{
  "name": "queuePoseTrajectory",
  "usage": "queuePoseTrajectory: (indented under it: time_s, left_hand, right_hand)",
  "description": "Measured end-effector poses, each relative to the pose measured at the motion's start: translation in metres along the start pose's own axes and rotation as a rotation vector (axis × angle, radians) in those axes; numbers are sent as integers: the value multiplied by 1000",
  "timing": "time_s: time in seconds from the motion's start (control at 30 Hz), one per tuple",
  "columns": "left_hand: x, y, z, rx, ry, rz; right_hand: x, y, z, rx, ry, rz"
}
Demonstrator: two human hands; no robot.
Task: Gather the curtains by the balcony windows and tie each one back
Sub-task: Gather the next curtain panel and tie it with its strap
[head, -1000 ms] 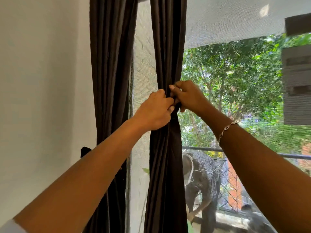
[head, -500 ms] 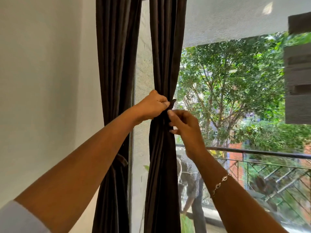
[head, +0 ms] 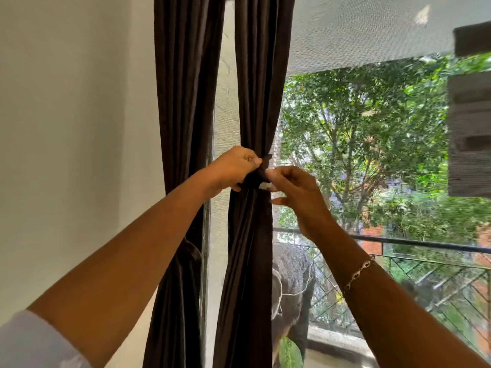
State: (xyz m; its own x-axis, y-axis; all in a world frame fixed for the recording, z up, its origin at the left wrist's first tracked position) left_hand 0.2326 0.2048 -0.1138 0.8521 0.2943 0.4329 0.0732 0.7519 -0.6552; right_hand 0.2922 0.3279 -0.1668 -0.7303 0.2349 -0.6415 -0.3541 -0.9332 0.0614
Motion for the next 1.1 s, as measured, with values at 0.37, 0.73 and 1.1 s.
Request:
queuePoseTrajectory:
  time_s: [0.37, 0.73, 1.1]
  left_hand:
    - [-5, -11, -2, 118, 45, -473]
    - [-28, -21, 4, 699, -48, -532]
    - [-51, 101, -30, -208, -90, 42]
  right_hand:
    - [-14, -5, 14, -19, 121, -106]
    - [-25, -51, 27, 123, 155, -12]
    - [36, -9, -9, -163, 283, -417]
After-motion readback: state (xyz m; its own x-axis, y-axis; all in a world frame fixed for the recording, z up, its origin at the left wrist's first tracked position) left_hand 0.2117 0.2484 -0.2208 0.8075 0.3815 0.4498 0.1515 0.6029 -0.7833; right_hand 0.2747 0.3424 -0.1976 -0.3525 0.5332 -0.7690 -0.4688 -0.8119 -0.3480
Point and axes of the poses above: each hand's wrist, its own z-axis towards the middle knuckle, its own y-axis out of the palm, x = y × z, the point moved 2 cm from there along z, towards the middle knuckle, and after that the axes turned 7 degrees about z, right-handed, at the moved point
